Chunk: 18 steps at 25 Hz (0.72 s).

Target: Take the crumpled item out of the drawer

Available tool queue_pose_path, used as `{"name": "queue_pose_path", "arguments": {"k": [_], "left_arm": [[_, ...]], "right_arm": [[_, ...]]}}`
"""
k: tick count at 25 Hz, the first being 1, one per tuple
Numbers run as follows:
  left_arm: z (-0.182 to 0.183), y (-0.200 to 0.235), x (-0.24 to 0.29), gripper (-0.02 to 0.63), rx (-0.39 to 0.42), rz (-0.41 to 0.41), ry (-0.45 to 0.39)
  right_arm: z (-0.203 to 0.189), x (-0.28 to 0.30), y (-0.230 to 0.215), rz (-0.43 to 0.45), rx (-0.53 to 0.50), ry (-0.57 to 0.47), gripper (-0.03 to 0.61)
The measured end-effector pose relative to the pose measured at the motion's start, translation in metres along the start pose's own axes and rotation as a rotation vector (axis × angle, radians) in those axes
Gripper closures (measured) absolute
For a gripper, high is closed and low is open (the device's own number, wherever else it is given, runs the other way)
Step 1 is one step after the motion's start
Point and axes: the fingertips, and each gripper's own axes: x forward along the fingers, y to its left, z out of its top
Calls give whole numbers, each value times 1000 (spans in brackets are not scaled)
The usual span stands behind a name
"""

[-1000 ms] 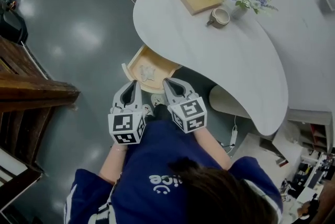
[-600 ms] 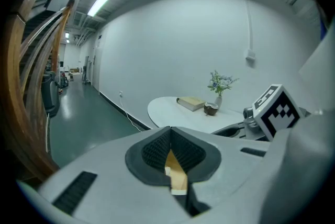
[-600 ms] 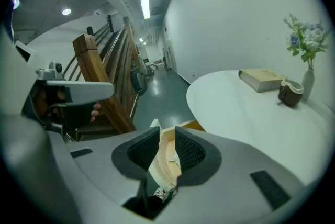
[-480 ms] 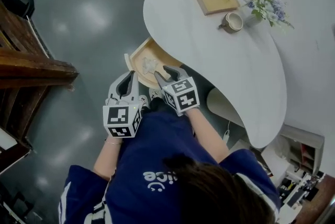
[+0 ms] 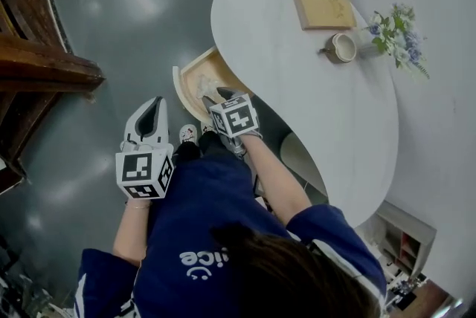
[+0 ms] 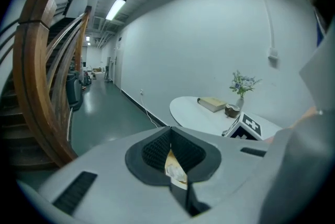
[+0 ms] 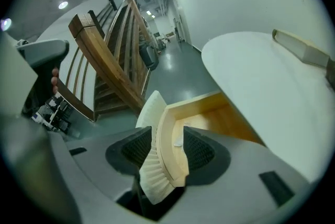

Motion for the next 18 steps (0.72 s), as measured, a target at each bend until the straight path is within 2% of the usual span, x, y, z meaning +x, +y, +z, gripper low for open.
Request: {"name": "queue_pose_path", "arguments": {"k": [4,11,16,18], "left_arm": [[-12,15,-3,609,-93,59,25],[-26,25,-7,609,-120,120,56],[-34,42,-16,609,-214,169,71],[-35,50,-17,609,-190,188,83]], "right_arm": [[-11,29,-10,4,0,75,377],[-26,72,-27,-17,-45,190,371],[-37,98,-38,-30,-54,242,367],[-34,112,-39,-18,-60,245,359]]}}
